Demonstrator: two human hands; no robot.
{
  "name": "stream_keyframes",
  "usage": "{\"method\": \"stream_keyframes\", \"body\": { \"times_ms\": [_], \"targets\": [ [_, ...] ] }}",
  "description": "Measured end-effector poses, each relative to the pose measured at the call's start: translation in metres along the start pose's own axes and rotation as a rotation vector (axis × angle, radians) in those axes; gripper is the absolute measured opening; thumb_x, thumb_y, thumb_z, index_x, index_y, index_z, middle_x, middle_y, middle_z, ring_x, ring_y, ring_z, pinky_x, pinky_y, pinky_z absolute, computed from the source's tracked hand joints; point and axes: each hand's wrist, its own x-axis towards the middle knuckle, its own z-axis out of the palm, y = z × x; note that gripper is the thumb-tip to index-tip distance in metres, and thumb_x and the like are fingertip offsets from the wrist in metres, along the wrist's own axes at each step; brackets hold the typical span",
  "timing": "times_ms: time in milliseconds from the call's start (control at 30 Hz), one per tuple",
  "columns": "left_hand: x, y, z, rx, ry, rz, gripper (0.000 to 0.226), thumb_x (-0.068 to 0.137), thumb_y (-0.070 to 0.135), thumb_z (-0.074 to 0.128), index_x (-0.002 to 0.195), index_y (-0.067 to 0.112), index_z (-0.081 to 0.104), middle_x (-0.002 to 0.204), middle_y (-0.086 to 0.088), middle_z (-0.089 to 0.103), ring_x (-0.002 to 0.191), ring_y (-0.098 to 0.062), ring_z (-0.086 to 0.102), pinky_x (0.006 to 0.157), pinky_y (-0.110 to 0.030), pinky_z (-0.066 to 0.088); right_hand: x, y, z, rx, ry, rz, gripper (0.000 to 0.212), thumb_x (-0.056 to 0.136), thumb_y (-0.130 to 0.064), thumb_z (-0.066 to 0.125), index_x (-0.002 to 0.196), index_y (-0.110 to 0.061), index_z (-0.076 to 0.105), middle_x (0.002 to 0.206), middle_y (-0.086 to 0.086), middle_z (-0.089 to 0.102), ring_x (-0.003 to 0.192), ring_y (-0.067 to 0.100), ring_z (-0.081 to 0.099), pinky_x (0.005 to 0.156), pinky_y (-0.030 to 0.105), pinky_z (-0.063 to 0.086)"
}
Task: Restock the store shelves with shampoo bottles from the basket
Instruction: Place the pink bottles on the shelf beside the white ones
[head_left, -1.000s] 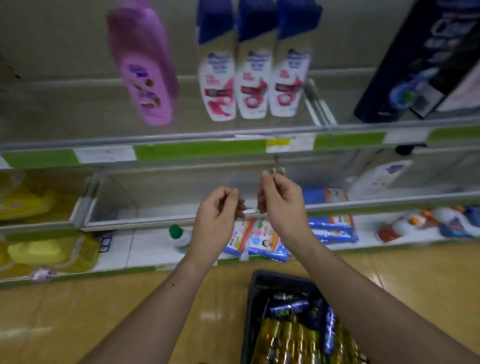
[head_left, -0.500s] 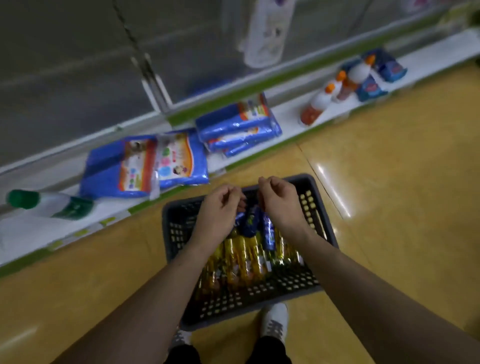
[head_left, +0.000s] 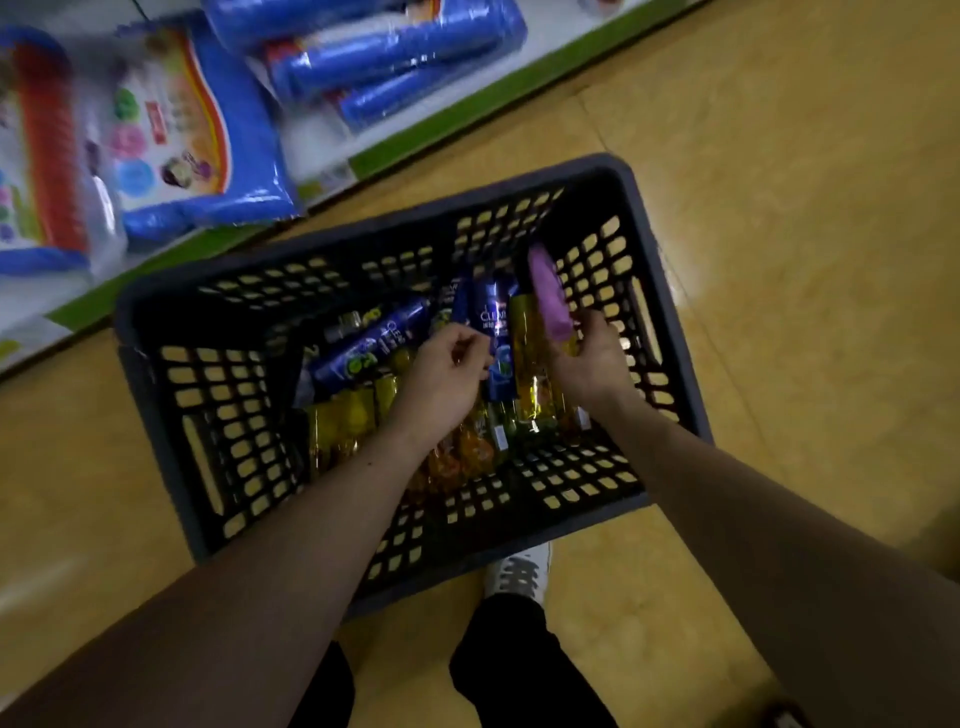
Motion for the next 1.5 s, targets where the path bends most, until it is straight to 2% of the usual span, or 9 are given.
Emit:
{"method": "stream_keyframes", "body": {
  "times_ms": [100,233,333,433,633,800,967,1233,1500],
  "targets": [
    [0.011,-0.015,0.002,0.018,-0.025,-0.021,0.013,0.105,0.03,0.045,0.109,0.027,0.056,0.106,0.008,0.065,0.095,-0.004,0.063,0.068,-0.016,0.042,0.026,0.009,0.013,-0.14,-0.023,0.022,0.067,0.093,-0.029,0.066,0.15,-0.021,0.03,0.146,0.012,0.038,0.132,0.034,0.046,0.103,0.052,0.049],
    [0.022,-0.029,-0.001,-0.001,-0.015,-0.018,0.016,0.104,0.03,0.046,0.114,0.024,0.057,0.106,0.009,0.066,0.095,-0.003,0.065,0.071,-0.014,0.046,0.058,0.014,0.031,-0.14,-0.018,-0.026,0.069,0.092,-0.03,0.066,0.148,-0.031,0.027,0.142,0.012,0.043,0.121,0.034,0.055,0.091,0.051,0.057],
    [0.03,-0.035,-0.006,-0.028,-0.006,-0.026,0.016,0.104,0.03,0.047,0.114,0.025,0.058,0.107,0.008,0.066,0.094,-0.002,0.065,0.072,-0.014,0.047,0.084,0.015,0.043,-0.056,0.031,0.008,0.055,0.094,-0.025,0.062,0.142,-0.028,0.036,0.125,0.009,0.055,0.095,0.023,0.065,0.071,0.036,0.061],
    [0.032,-0.034,-0.01,-0.046,0.01,-0.029,0.02,0.104,0.03,0.046,0.118,0.022,0.058,0.107,0.008,0.067,0.092,0.0,0.065,0.07,-0.012,0.045,0.095,0.013,0.041,0.005,0.083,0.066,0.041,0.099,-0.011,0.053,0.138,-0.019,0.045,0.108,0.003,0.06,0.073,0.005,0.057,0.049,0.013,0.047],
    [0.013,-0.014,-0.015,-0.058,-0.001,-0.042,0.016,0.104,0.03,0.046,0.115,0.026,0.057,0.111,0.006,0.065,0.095,-0.002,0.064,0.073,-0.016,0.05,0.038,-0.002,0.018,0.239,0.076,0.07,0.039,0.102,-0.012,0.051,0.14,-0.011,0.045,0.097,-0.004,0.056,0.071,0.005,0.056,0.047,0.007,0.046],
    [-0.017,0.022,-0.025,-0.057,-0.031,-0.086,0.021,0.103,0.035,0.046,0.12,0.029,0.056,0.12,0.006,0.062,0.102,-0.005,0.063,0.084,-0.026,0.053,-0.028,-0.03,-0.004,0.493,-0.059,0.142,0.047,0.1,-0.027,0.056,0.142,-0.008,0.044,0.121,0.011,0.061,0.099,0.02,0.065,0.074,0.024,0.055],
    [-0.05,0.063,-0.046,-0.163,0.033,-0.113,0.035,0.1,0.046,0.05,0.129,0.028,0.057,0.125,0.008,0.063,0.116,-0.012,0.06,0.105,-0.042,0.048,-0.093,-0.075,-0.021,0.802,-0.262,0.094,0.052,0.09,-0.028,0.068,0.135,-0.007,0.051,0.125,0.016,0.065,0.111,0.028,0.066,0.084,0.032,0.055],
    [-0.119,0.147,-0.116,-0.668,0.05,0.034,0.034,0.098,0.039,0.056,0.12,0.015,0.067,0.113,-0.01,0.074,0.105,-0.027,0.069,0.088,-0.041,0.055,-0.186,-0.178,-0.044,1.116,-0.592,-0.068,0.05,0.077,-0.003,0.066,0.125,0.002,0.052,0.117,0.022,0.063,0.105,0.028,0.062,0.093,0.04,0.052],
    [-0.191,0.191,-0.21,-0.638,0.088,0.247,0.03,0.088,0.045,0.065,0.103,0.018,0.069,0.094,-0.007,0.071,0.078,-0.02,0.066,0.061,-0.03,0.051,-0.255,-0.265,-0.052,1.056,-0.811,-0.179,0.053,0.091,-0.013,0.062,0.141,0.0,0.047,0.137,0.025,0.057,0.117,0.035,0.058,0.103,0.044,0.048]
  ]
}}
